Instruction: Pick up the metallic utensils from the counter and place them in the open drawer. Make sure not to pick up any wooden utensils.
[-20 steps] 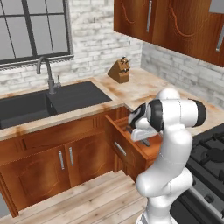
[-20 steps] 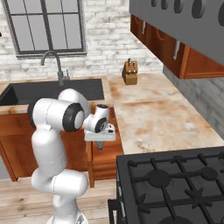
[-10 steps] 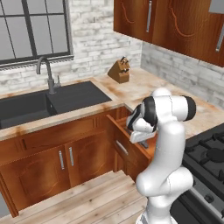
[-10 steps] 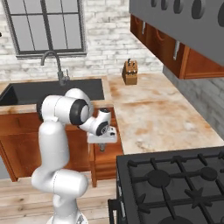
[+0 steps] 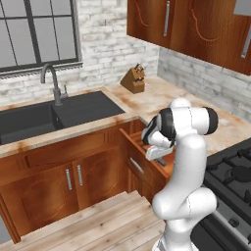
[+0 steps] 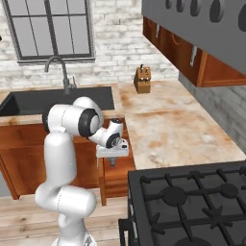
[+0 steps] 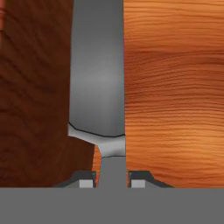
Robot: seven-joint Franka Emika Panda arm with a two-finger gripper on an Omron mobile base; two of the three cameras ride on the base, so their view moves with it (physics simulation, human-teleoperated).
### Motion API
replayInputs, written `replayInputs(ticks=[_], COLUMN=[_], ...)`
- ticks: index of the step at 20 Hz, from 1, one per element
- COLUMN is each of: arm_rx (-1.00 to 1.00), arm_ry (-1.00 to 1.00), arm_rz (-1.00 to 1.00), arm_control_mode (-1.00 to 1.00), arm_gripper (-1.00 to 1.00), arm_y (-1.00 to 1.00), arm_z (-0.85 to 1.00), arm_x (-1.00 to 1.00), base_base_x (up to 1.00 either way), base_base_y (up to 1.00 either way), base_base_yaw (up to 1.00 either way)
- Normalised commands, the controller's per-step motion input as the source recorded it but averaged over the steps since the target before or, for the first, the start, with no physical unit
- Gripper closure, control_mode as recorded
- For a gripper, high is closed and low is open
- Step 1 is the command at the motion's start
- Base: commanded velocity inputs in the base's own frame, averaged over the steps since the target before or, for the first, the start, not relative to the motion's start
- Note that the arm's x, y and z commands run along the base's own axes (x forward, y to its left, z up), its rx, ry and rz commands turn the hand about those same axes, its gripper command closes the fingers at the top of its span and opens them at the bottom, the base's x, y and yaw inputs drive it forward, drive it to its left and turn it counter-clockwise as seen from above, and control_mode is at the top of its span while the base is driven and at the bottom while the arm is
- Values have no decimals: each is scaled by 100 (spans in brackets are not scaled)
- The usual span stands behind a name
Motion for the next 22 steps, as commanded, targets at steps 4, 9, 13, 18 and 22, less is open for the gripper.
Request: replayInputs(ticks=[4, 9, 13, 18, 22], arm_rx=[0, 0, 0, 0, 0], arm_ry=[0, -1, -3, -2, 0], arm_rz=[-7, -17, -34, -39, -38], arm_control_mode=[-100, -100, -100, -100, -100], arm_gripper=[100, 100, 100, 100, 100], arm_y=[100, 100, 100, 100, 100], arm_z=[-93, -60, -21, -4, 0], arm_x=[-17, -26, -14, -14, -1], base_base_x=[0, 0, 0, 0, 0], base_base_y=[0, 0, 0, 0, 0], base_base_yaw=[0, 0, 0, 0, 0])
